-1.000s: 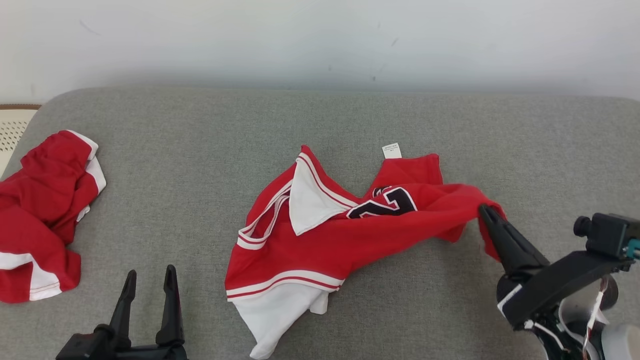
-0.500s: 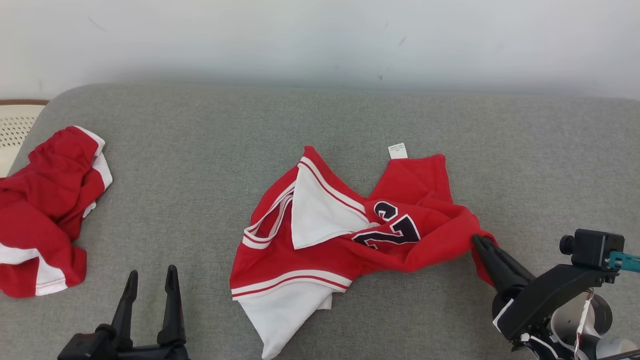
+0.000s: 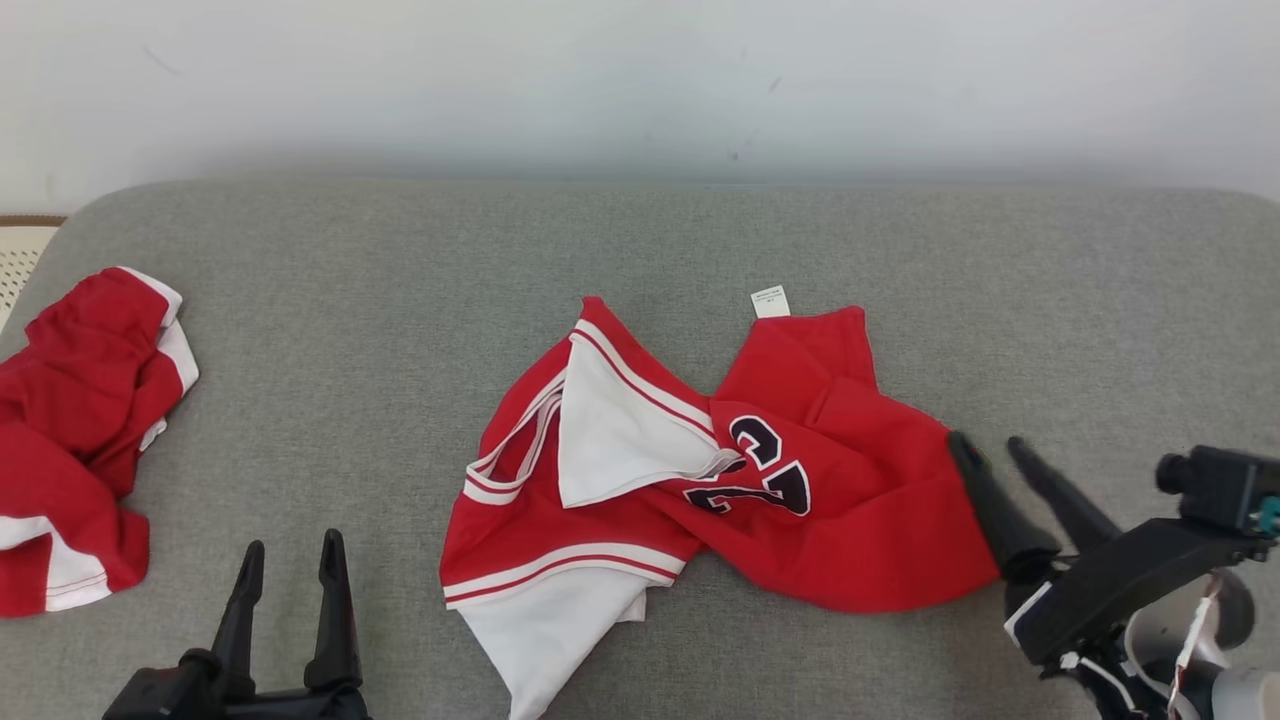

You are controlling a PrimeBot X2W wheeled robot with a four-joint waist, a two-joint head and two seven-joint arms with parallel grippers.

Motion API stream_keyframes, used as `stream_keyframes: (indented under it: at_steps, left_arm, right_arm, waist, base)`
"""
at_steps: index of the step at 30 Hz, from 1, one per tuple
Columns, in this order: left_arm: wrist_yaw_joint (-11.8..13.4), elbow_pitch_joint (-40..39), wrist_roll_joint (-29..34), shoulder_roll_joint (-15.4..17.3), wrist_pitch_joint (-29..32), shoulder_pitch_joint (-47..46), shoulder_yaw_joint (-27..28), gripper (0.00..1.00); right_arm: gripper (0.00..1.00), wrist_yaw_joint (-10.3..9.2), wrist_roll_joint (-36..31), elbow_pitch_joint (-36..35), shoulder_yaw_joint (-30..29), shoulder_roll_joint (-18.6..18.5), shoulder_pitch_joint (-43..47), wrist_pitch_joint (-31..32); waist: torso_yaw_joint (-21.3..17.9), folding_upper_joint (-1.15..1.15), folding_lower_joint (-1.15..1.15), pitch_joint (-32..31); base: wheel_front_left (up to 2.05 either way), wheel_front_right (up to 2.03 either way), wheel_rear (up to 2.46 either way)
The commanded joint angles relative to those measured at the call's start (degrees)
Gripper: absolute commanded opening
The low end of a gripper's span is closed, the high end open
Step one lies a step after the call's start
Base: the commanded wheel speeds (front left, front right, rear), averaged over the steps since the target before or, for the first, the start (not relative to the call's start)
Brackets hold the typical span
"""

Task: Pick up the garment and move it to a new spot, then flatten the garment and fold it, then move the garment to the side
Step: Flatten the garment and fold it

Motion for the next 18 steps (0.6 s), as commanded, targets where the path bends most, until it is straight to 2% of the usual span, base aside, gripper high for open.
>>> stream_keyframes:
  at_steps: [1, 8, 18]
  left_arm:
    - [-0.26, -0.2, 0.52, 0.01, -0.22, 0.55, 0.36, 1.0]
    - [-0.62, -0.59, 0.88, 0.01, -0.22, 0.44, 1.2, 1.0]
    - [-0.78, -1.08, 1.04, 0.01, -0.22, 0.23, 1.8, 1.0]
  right_arm:
    - [1.0, 0.0, -1.07, -0.08, -0.55, -0.43, -0.78, -2.41]
    - [1.0, 0.0, -4.2, 2.64, -3.44, -0.76, -0.58, -9.17]
    - [1.0, 0.0, -8.37, 6.26, -9.25, -0.78, 1.14, -12.66]
  waist:
    - [-0.26, 0.0, 0.0, 0.1]
    - [-0.78, 0.0, 0.0, 0.44]
    - [-1.04, 0.0, 0.0, 1.45]
  base:
    - [0.0, 0.0, 0.0]
    - [0.0, 0.0, 0.0]
    - [0.0, 0.0, 0.0]
